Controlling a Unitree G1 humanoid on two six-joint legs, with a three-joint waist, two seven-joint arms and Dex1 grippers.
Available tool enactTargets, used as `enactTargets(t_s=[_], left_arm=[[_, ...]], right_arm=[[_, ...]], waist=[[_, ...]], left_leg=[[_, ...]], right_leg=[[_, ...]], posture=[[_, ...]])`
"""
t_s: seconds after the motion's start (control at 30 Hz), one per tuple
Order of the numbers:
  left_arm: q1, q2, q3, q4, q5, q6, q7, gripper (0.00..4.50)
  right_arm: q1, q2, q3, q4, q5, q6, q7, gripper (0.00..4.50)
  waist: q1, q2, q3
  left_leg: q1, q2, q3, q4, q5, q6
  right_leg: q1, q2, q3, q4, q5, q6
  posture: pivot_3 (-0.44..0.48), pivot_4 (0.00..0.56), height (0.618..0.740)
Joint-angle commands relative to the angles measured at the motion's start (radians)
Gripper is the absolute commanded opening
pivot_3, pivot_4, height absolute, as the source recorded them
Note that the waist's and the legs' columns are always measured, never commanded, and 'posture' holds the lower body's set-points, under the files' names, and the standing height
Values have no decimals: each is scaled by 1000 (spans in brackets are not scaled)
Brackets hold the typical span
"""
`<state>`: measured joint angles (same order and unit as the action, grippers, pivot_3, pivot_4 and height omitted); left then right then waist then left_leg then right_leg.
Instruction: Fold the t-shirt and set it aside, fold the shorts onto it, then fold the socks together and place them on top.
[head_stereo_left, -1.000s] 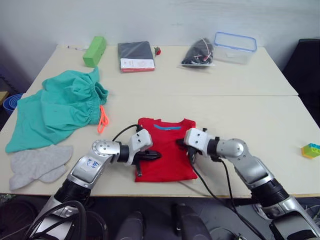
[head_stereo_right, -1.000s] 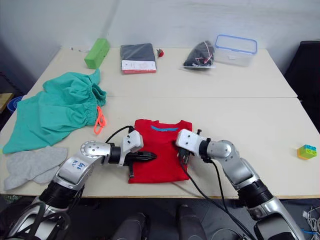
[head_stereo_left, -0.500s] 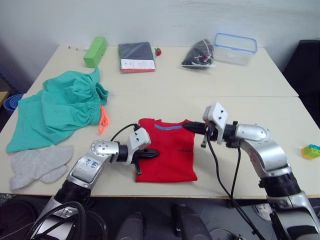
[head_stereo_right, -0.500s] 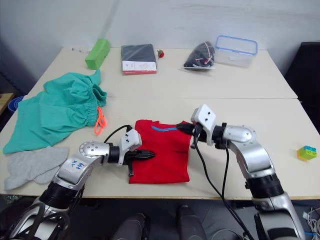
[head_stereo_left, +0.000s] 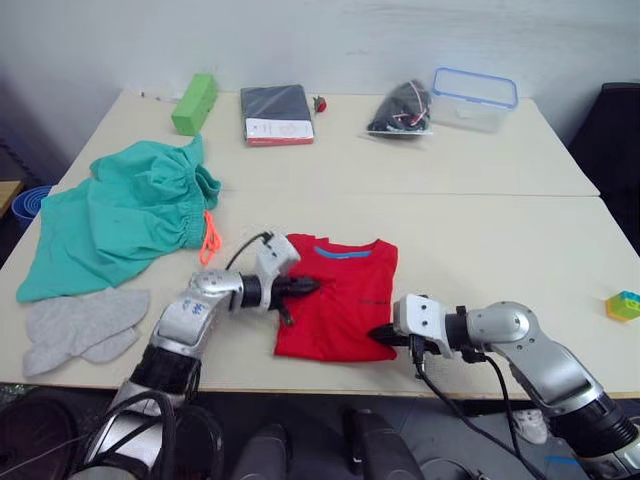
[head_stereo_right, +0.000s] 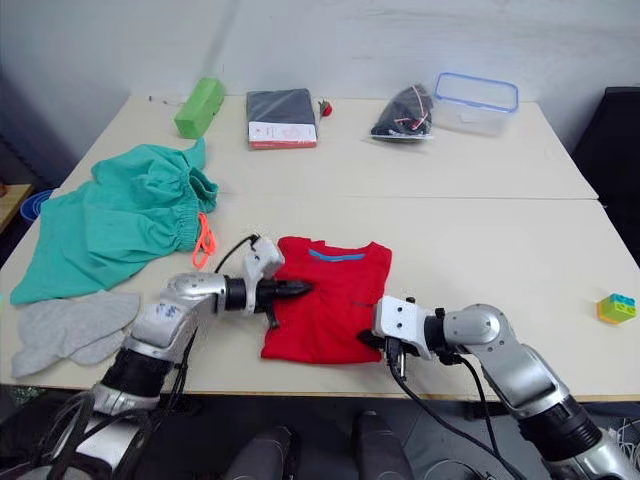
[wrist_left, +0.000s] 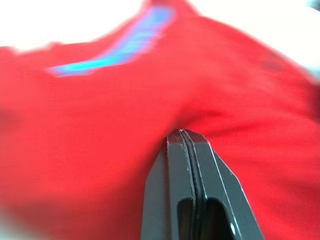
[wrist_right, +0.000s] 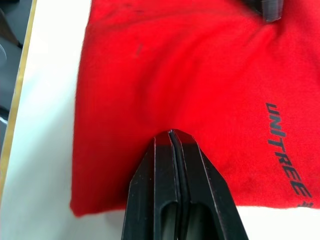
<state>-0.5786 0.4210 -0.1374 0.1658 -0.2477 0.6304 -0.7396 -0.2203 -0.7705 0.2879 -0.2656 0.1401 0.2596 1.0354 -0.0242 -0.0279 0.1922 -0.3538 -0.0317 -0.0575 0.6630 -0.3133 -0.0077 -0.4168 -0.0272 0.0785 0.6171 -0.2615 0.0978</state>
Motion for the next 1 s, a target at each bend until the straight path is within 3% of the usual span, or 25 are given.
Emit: enactTargets(t_s=[0.03, 0.2, 0.4, 0.47, 0.57, 0.67, 0.87, 1.0], left_arm=[[-85, 3, 68, 172, 27, -57, 58, 0], [-128, 30, 33, 282, 86, -180, 7, 0], [-44, 102, 68, -113, -79, -84, -182, 0], [-19, 130, 58, -230, -117, -48, -222, 0], [3, 147, 17, -321, -125, -32, -250, 0], [10, 137, -58, -323, -63, -88, -251, 616], [3, 108, -88, -327, -67, -95, -258, 2490], [9, 125, -88, -318, -43, -121, -265, 3780]], right_arm=[[34, -28, 2, 34, -31, 1, 12, 14], [64, -14, -77, -10, 63, 51, 8, 14], [53, 4, -342, -139, 408, 460, -91, 14], [37, -10, -436, -143, 551, 657, -122, 383], [10, -18, -513, -121, 676, 864, -179, 1265], [-36, -3, -534, -74, 735, 1002, -236, 2342], [-153, 76, -529, 51, 777, 1183, -345, 4426], [-195, 99, -473, 106, 748, 1202, -368, 4500]], waist=[[0, 0, 0], [3, 0, 0], [4, 0, 0], [7, 0, 0], [15, 1, 0], [20, 1, 0], [20, 2, 0], [20, 2, 0]], left_leg=[[1, 0, 0, 0, 0, 0], [0, 0, -2, -1, 0, 0], [-8, 0, -7, -1, -1, -1], [-19, 0, -8, 1, 0, -2], [-18, 1, -9, -1, 1, -3], [-16, 1, -8, -1, 1, -2], [-17, 0, -8, 1, 1, -1], [-18, 0, -8, 0, 1, -1]], right_leg=[[1, 0, 0, 0, 0, 0], [2, -1, -2, -3, 0, 0], [-4, -4, 3, -4, 0, 0], [-14, -4, 2, -1, 1, -1], [-15, -3, 2, 0, 0, -2], [-13, -3, 3, 0, 0, -3], [-13, -2, 3, 0, 0, -2], [-14, -2, 2, 0, 0, -2]], posture=[[0, 150, 740], [0, 150, 740], [0, 150, 740], [0, 150, 740], [0, 150, 740], [0, 150, 740], [0, 150, 740], [0, 150, 740]])
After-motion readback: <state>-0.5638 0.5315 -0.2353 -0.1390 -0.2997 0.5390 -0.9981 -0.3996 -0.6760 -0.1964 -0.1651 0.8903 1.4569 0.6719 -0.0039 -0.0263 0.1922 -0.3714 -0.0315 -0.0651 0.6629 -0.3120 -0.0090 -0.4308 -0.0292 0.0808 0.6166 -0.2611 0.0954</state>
